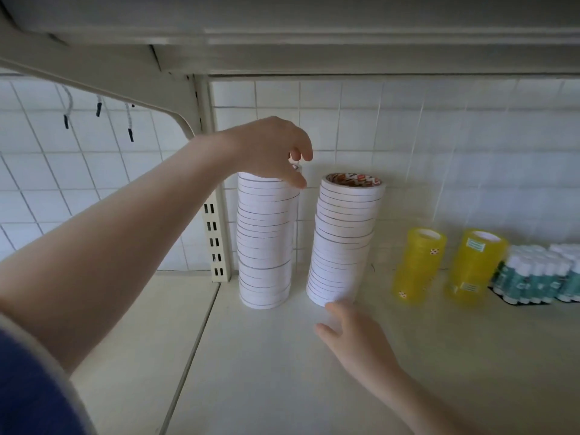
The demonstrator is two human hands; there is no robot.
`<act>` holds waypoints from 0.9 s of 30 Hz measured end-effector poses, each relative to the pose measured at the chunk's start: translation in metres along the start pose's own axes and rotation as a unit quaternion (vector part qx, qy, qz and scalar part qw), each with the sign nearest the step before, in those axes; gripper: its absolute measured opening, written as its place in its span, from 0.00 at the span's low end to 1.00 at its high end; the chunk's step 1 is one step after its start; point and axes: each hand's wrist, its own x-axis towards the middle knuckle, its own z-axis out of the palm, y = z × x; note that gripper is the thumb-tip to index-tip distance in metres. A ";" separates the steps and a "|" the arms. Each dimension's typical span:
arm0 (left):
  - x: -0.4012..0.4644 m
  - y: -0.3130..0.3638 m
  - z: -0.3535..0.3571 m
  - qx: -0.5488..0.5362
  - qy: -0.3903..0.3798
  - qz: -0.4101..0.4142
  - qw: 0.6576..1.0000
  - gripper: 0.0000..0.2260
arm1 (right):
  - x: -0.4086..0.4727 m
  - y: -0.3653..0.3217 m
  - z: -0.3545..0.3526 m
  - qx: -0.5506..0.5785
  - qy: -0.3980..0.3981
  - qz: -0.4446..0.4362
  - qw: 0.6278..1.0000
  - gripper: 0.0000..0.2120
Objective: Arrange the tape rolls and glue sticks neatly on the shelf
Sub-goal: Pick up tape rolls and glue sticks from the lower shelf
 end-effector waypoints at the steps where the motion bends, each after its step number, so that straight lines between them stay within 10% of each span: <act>1: 0.002 0.003 0.001 0.004 0.002 0.009 1.000 0.21 | -0.001 0.006 -0.003 -0.006 0.010 0.009 1.000 0.17; 12: 0.028 0.032 0.023 0.018 -0.061 0.084 0.994 0.18 | 0.028 0.023 -0.014 0.068 0.086 0.079 0.991 0.46; 27: 0.042 0.033 0.038 -0.007 -0.091 0.098 0.991 0.08 | 0.063 0.022 0.003 0.305 0.156 0.026 0.939 0.43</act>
